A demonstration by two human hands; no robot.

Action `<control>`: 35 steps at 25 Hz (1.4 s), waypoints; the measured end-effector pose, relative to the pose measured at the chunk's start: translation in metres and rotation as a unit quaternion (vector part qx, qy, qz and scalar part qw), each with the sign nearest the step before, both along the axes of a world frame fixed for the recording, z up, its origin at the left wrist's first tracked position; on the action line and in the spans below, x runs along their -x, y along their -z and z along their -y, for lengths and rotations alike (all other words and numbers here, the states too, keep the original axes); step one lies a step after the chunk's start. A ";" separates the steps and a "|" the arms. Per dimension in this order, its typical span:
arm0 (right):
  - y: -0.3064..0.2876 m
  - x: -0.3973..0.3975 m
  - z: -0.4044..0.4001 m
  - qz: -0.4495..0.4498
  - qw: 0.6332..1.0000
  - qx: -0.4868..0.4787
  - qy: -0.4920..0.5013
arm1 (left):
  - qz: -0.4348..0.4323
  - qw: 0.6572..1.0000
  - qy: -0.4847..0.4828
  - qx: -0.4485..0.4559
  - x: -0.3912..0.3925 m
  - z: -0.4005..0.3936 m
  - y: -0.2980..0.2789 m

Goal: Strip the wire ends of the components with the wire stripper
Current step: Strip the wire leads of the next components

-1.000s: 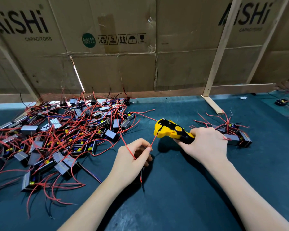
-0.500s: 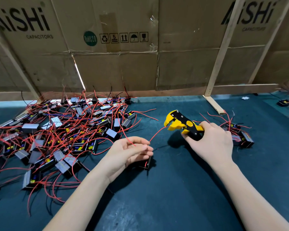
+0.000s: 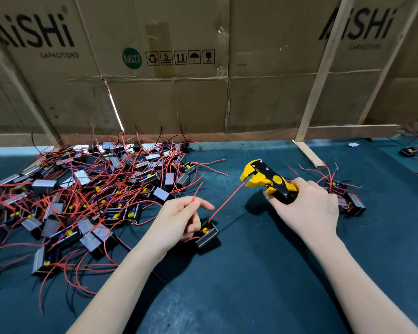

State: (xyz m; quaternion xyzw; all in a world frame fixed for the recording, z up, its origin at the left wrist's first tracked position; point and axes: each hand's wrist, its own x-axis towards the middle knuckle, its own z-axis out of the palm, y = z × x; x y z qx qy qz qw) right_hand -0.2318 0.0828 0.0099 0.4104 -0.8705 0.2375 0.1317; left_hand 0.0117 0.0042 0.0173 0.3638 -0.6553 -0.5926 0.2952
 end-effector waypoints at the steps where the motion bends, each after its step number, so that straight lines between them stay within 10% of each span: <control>1: -0.001 -0.001 0.000 0.006 1.000 -0.001 -0.007 | 0.006 1.000 0.000 0.001 -0.001 0.000 -0.001; 16: -0.008 0.040 -0.011 -0.201 0.956 -0.013 -0.213 | 0.154 0.986 0.041 0.046 -0.018 0.011 -0.006; 35: -0.004 0.026 -0.006 -0.117 0.991 0.059 -0.038 | 0.167 0.975 0.034 0.141 -0.016 0.010 -0.002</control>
